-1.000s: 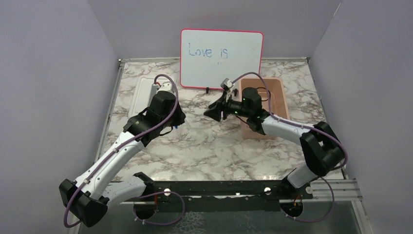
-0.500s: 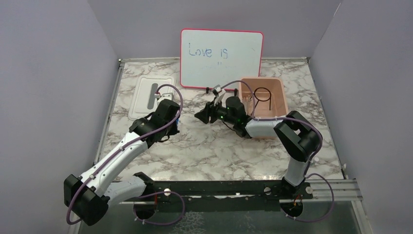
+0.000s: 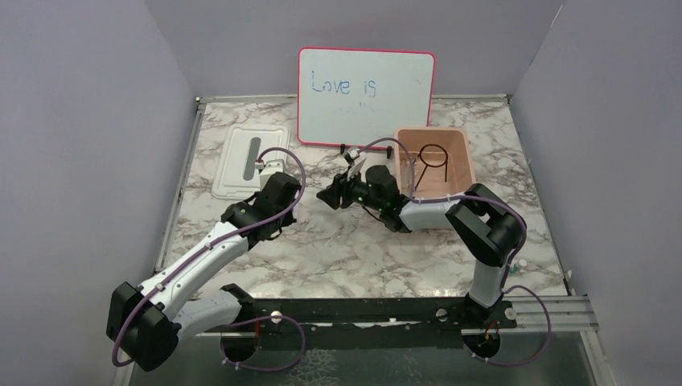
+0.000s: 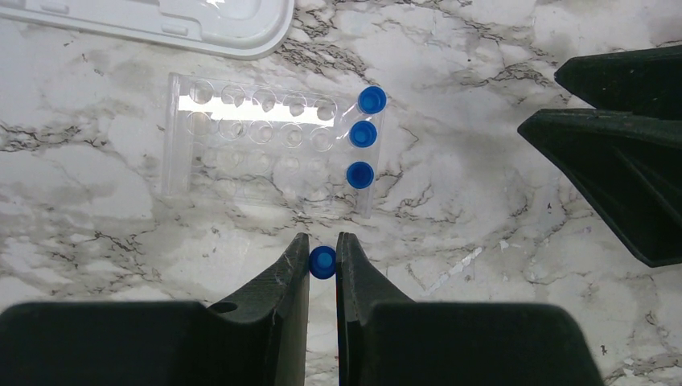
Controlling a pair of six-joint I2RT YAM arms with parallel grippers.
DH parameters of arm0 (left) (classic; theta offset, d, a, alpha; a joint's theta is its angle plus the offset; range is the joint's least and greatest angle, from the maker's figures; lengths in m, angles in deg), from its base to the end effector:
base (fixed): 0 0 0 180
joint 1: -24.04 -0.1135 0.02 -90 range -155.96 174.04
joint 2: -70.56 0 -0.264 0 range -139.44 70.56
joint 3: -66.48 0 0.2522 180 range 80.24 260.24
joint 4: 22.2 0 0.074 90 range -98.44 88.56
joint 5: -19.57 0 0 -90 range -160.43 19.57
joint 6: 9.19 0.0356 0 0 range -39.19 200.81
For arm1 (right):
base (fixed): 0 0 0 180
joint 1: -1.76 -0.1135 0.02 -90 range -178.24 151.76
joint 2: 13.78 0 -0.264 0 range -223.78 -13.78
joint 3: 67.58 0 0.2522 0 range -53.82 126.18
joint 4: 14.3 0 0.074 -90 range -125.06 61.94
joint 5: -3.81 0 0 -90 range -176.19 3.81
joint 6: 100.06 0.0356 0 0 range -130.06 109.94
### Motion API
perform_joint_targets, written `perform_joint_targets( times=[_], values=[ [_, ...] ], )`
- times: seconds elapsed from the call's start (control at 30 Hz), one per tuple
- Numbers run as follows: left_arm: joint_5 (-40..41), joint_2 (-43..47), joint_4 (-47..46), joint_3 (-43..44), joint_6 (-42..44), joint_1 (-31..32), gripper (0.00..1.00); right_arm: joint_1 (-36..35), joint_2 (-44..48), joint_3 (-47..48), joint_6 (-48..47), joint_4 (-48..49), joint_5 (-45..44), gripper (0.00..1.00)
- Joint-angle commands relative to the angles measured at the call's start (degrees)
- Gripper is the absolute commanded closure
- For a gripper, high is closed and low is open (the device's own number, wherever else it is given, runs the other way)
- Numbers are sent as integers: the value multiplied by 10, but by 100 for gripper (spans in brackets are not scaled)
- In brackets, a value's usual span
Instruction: Organize the chemistry lab equipment
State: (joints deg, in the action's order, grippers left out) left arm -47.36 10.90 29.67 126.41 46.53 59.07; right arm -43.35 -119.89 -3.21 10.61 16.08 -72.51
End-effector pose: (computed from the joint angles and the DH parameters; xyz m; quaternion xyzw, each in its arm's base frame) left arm 0.1760 -0.1063 0.2589 -0.0597 0.9257 -0.0279 0.3724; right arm 0.2678 0.2808 0.1778 -0.2363 0.7347 0.4190 0.4783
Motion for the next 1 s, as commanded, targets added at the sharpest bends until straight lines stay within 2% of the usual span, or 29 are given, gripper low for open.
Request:
perform_joint_targets(
  times=[0.0, 0.63, 0.97],
  values=[
    [35, 4, -44, -14, -11, 7, 92, -9, -2, 4, -18, 29, -23, 53],
    [76, 39, -116, -54, -25, 17, 92, -10, -2, -1, -19, 32, -26, 54],
    [78, -3, -119, -59, -32, 19, 90, -10, -2, -2, -19, 33, -24, 53]
  ],
)
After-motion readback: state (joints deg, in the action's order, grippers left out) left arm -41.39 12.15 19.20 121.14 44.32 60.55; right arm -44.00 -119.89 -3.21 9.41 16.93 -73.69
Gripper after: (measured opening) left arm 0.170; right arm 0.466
